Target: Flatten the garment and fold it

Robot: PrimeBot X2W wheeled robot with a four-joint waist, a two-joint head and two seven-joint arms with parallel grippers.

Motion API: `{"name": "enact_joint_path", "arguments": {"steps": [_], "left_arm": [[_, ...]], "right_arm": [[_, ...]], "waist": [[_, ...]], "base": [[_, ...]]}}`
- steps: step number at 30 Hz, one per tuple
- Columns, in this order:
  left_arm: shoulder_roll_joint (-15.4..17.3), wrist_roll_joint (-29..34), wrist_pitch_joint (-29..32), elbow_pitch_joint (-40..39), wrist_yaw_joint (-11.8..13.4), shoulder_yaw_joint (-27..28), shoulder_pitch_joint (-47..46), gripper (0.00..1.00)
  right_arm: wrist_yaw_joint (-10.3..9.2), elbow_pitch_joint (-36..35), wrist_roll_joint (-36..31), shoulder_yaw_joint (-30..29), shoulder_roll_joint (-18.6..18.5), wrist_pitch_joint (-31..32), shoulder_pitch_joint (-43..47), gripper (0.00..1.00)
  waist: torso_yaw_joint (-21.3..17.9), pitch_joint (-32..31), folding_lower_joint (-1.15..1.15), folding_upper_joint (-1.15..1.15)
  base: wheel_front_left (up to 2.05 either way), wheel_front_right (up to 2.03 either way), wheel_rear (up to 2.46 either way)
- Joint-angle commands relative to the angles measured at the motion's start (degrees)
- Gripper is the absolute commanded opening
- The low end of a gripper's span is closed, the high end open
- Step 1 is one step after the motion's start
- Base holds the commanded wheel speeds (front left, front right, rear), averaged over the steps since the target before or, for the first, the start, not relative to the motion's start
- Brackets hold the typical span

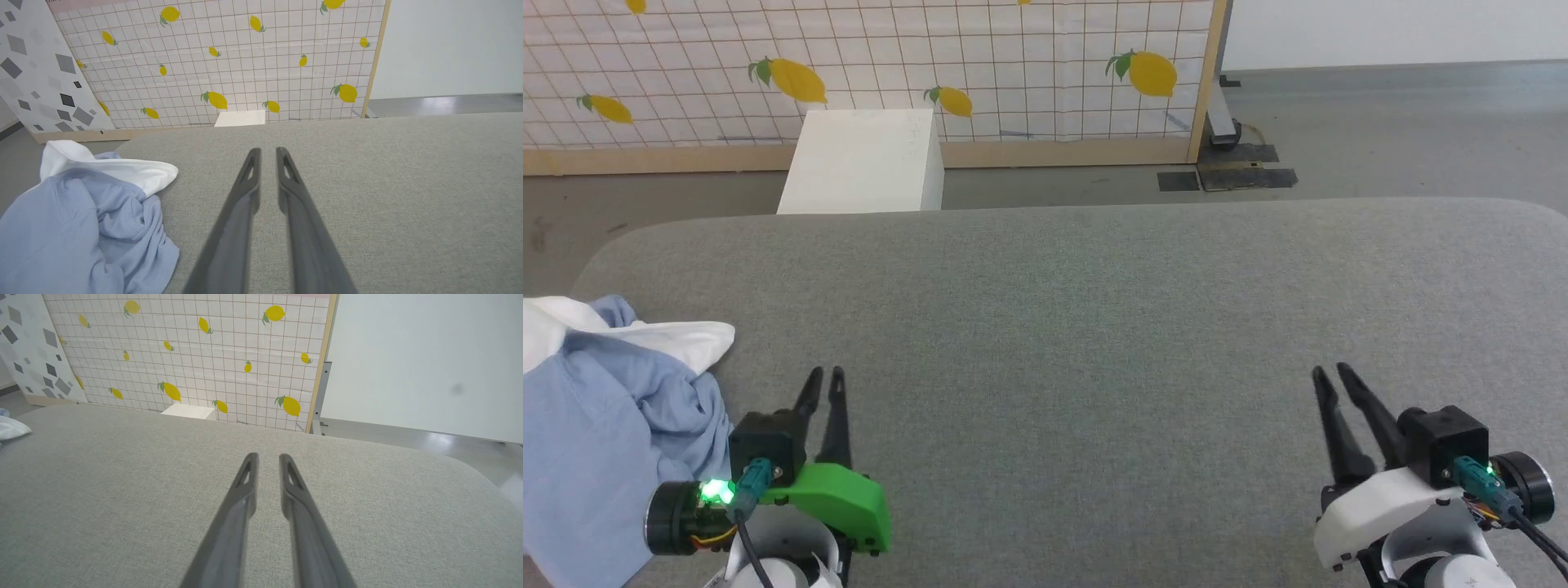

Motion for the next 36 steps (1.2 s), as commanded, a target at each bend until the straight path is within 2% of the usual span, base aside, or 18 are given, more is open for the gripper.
{"name": "enact_joint_path", "arguments": {"steps": [1, 14, 36], "left_arm": [[0.0, 0.0, 0.0, 0.0, 0.0, -0.03, 0.0, 1.0], [0.01, -1.57, -1.31, 1.64, 0.97, -1.36, -0.82, 1.0], [0.58, -4.59, -3.93, 4.29, 2.99, -2.91, -1.79, 1.0]], "right_arm": [[0.0, 0.01, 0.0, -0.01, 0.0, 0.0, 0.01, 1.0], [-0.01, 0.46, -0.03, -0.78, 0.01, -0.75, -0.14, 1.0], [-0.03, 1.43, 0.39, -1.78, 0.02, -2.47, -0.63, 1.0]], "waist": [[0.0, 0.0, 0.0, 0.0], [1.14, -0.03, 0.0, 0.0], [8.55, 0.06, 0.0, 0.0]], "base": [[0.0, 0.0, 0.0], [0.0, 0.0, 0.0], [0.0, 0.0, 0.0]]}}
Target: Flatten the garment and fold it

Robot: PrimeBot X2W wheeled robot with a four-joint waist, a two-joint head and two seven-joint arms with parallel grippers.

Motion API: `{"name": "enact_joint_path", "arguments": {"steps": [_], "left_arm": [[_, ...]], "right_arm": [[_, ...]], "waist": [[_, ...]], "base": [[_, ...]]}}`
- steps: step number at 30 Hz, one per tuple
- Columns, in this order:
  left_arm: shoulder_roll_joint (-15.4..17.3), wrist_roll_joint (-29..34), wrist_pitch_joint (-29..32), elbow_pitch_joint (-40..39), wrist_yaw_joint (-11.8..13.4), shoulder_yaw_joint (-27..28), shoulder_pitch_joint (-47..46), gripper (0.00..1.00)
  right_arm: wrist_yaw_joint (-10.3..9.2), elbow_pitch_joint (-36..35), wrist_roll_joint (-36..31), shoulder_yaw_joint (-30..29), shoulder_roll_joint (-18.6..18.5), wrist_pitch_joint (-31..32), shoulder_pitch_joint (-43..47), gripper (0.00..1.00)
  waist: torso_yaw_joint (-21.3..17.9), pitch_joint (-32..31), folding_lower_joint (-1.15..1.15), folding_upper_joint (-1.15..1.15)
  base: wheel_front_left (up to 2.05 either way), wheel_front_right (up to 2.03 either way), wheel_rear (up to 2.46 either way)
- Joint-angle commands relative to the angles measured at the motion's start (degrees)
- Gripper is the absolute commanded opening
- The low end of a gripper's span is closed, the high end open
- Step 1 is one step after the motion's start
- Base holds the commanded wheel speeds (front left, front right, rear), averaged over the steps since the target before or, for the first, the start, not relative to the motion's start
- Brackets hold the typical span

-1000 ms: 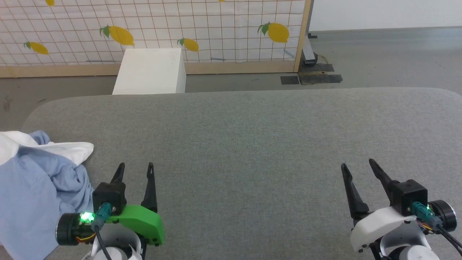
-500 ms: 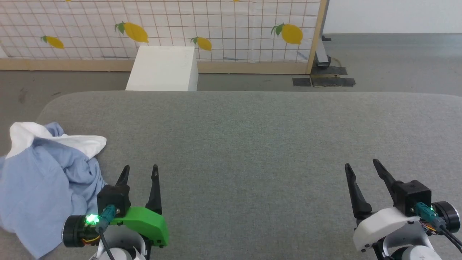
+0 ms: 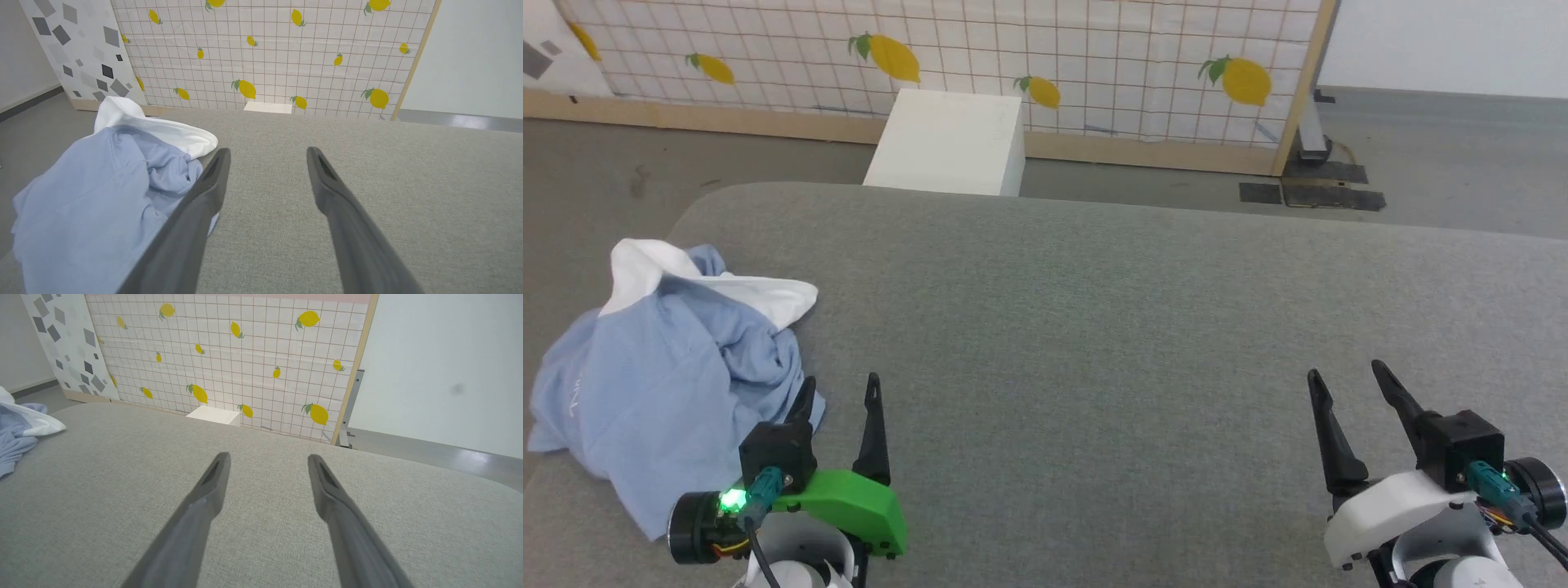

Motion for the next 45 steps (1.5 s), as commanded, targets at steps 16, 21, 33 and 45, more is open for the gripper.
{"name": "enact_joint_path", "arguments": {"steps": [16, 21, 33, 45], "left_arm": [[0.87, -2.9, -2.35, 1.92, 2.2, -1.34, -1.49, 1.0], [1.17, -3.67, -2.92, 2.31, 2.8, -1.62, -1.48, 1.0], [1.65, -5.69, -4.32, 3.2, 4.41, -2.3, -1.45, 1.0], [2.18, -7.65, -5.69, 4.13, 5.99, -3.24, -1.78, 1.0]], "right_arm": [[-0.04, 1.29, 0.83, -0.34, 0.03, -1.62, -0.94, 1.0], [-0.04, 1.55, 1.02, -0.03, 0.04, -1.91, -1.1, 1.0], [-0.05, 2.23, 1.6, 0.09, 0.05, -2.89, -1.3, 1.0], [-0.06, 2.95, 2.0, -0.33, 0.05, -3.97, -1.61, 1.0]], "waist": [[6.22, -0.16, 0.0, 0.0], [7.71, -0.22, 0.0, 0.0], [11.55, -0.24, 0.0, 0.0], [15.58, -0.36, 0.0, 0.0]], "base": [[0.0, 0.0, 0.0], [0.0, 0.0, 0.0], [0.0, 0.0, 0.0], [0.0, 0.0, 0.0]]}}
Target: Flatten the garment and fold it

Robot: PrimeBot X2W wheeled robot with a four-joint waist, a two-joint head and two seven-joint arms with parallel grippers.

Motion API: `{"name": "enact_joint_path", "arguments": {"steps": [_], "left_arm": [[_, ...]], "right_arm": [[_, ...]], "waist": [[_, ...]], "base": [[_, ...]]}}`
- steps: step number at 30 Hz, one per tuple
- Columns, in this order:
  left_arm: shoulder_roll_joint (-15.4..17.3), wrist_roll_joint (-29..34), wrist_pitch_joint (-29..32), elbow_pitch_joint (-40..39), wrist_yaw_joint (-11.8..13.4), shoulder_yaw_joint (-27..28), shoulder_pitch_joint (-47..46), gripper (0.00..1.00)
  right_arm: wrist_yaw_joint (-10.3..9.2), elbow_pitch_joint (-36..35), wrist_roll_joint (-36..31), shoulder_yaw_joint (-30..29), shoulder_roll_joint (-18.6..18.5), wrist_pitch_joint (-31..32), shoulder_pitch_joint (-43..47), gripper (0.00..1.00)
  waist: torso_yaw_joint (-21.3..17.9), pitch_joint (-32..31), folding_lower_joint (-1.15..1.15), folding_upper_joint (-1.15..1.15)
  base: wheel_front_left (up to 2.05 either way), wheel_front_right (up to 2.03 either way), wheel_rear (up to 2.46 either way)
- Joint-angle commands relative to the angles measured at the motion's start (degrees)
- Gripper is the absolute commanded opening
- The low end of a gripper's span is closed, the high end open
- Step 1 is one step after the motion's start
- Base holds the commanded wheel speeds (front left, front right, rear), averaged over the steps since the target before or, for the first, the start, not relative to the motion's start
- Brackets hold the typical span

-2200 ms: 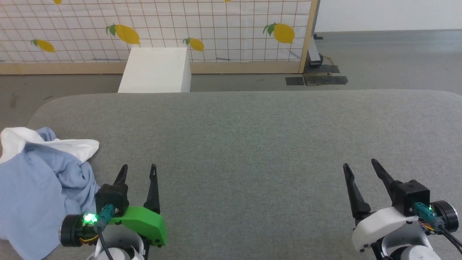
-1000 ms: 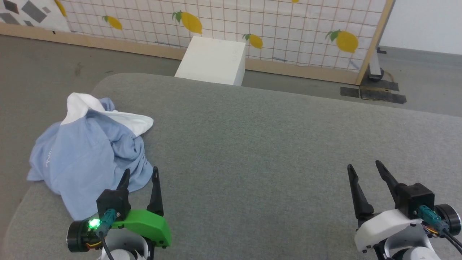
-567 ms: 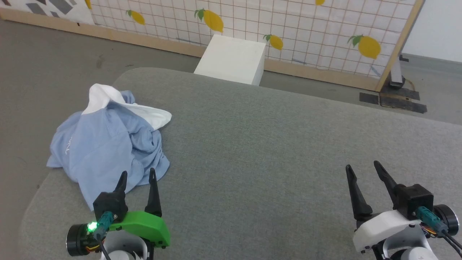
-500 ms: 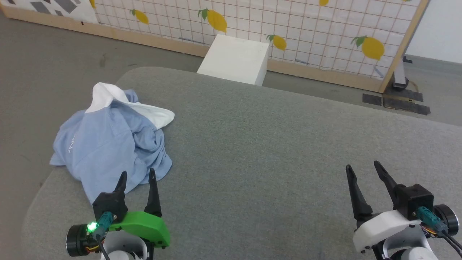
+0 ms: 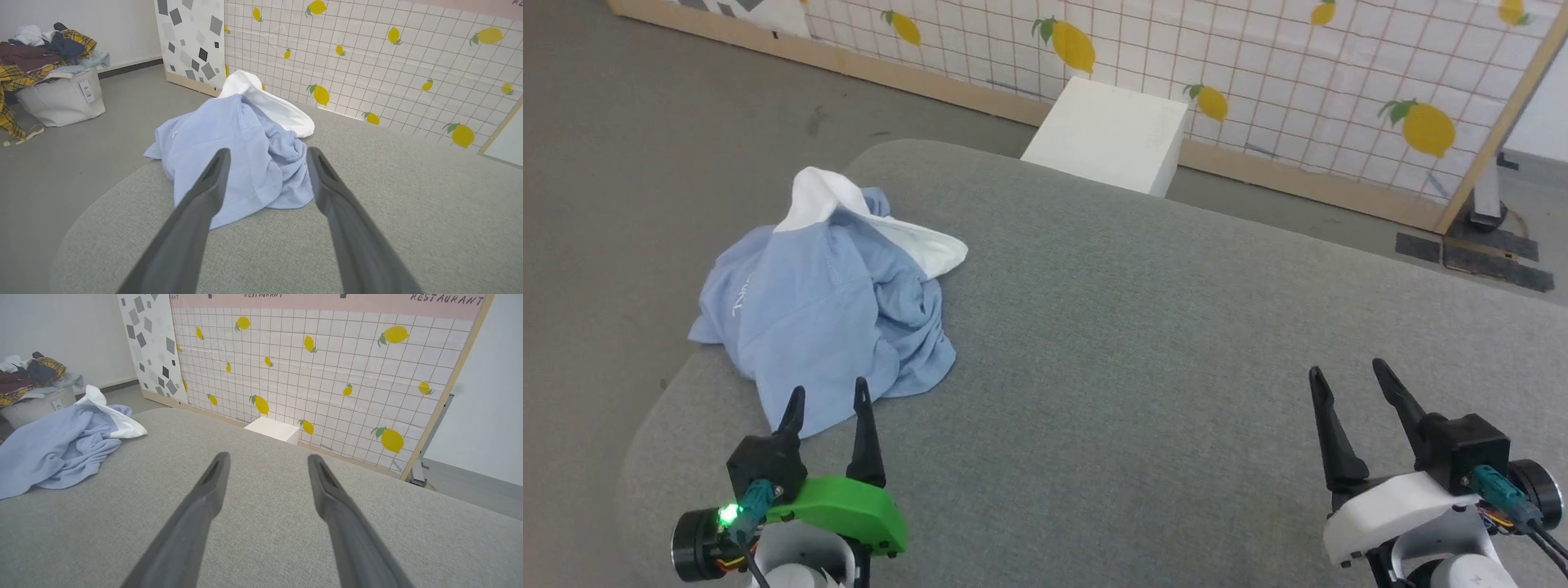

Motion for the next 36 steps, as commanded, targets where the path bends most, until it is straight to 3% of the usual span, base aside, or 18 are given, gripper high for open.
{"name": "enact_joint_path", "arguments": {"steps": [1, 36], "left_arm": [[0.42, -0.46, -0.6, 0.36, 0.62, -0.23, -1.14, 1.0], [2.39, -6.57, -4.67, 3.28, 5.48, -3.45, -1.71, 1.0]], "right_arm": [[-0.06, 0.29, 0.49, -0.11, 0.04, -0.53, -0.8, 1.0], [-0.09, 1.84, 1.51, -0.32, 0.07, -2.78, -1.41, 1.0]], "waist": [[0.94, -0.07, 0.0, 0.0], [11.66, -0.29, 0.0, 0.0]], "base": [[0.0, 0.0, 0.0], [0.0, 0.0, 0.0]]}}
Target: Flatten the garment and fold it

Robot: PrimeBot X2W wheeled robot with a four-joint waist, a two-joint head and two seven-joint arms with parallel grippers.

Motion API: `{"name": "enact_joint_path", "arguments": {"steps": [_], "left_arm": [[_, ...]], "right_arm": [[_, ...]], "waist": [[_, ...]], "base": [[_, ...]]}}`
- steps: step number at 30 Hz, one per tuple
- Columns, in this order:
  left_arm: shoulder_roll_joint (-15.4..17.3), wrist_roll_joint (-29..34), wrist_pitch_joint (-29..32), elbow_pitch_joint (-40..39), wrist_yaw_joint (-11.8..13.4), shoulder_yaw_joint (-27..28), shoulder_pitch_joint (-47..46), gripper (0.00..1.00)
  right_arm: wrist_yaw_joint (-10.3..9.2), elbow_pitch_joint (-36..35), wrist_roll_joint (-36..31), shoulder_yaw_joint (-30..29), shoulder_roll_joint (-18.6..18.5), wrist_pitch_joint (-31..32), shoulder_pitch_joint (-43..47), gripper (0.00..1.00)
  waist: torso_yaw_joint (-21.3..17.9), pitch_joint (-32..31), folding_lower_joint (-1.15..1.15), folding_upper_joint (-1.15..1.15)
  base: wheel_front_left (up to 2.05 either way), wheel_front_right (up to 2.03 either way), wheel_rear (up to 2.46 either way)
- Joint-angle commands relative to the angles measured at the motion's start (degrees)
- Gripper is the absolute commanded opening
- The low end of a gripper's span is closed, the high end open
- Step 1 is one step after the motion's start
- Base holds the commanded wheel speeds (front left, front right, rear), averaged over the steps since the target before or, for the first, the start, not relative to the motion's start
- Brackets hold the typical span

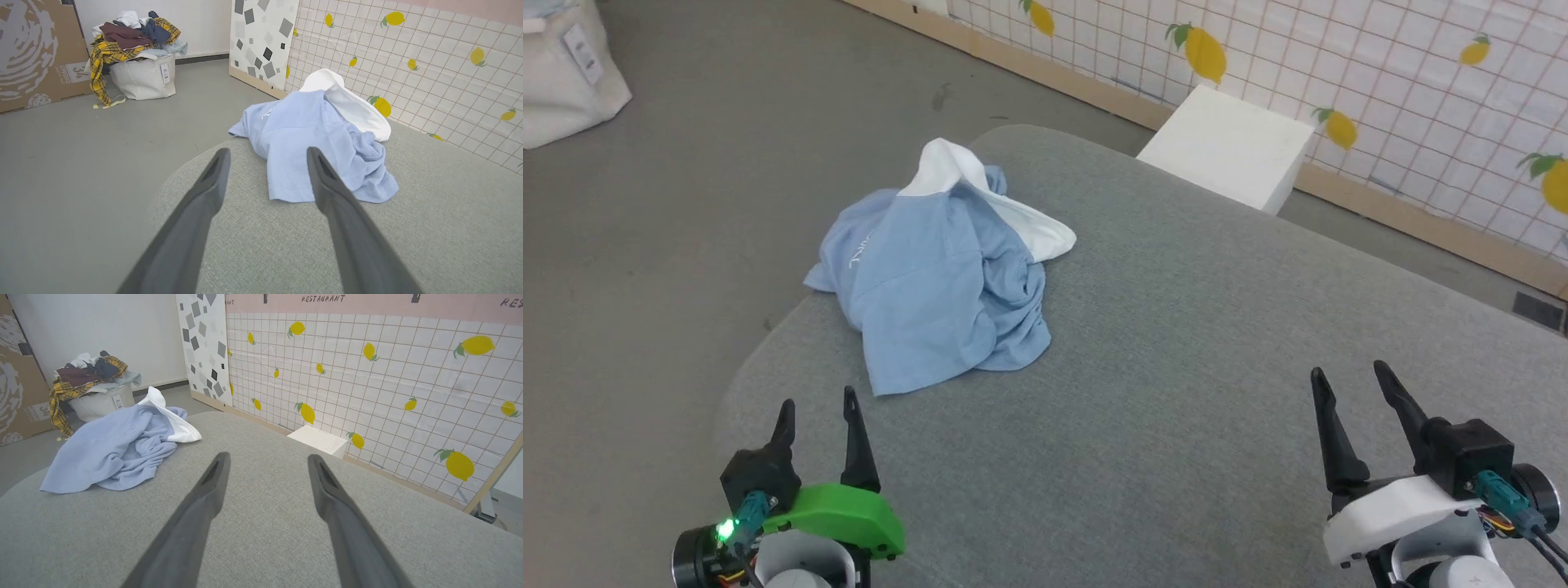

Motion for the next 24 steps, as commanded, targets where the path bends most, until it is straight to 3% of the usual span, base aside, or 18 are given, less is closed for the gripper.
{"name": "enact_joint_path", "arguments": {"steps": [1, 12, 19, 24], "left_arm": [[0.46, -1.07, -0.76, 0.45, 0.6, -0.36, -1.33, 1.0], [1.22, -2.78, -1.72, 1.45, 1.42, -1.69, -2.8, 1.0], [1.2, -4.47, 1.11, 3.06, -2.5, -2.86, -13.05, 1.0], [1.01, -8.31, 6.36, 8.94, -5.92, -1.74, -26.34, 1.0]], "right_arm": [[-0.09, 0.27, 0.46, -0.19, 0.03, -0.71, -1.23, 1.0], [-0.1, 0.26, 0.56, -1.15, 0.04, -1.31, -1.24, 1.0], [-0.1, -2.39, -1.82, -1.29, 0.04, 0.65, -2.52, 1.0], [-0.1, -5.79, -4.79, 0.32, 0.04, 3.32, -5.8, 1.0]], "waist": [[0.95, 0.11, 0.0, 0.0], [5.25, 0.71, 0.0, 0.0], [4.93, 6.34, 0.0, 0.0], [0.93, 14.62, 0.0, 0.0]], "base": [[0.0, 0.0, 0.0], [0.0, 0.0, 0.0], [0.0, 0.0, 0.0], [0.0, 0.0, 0.0]]}}
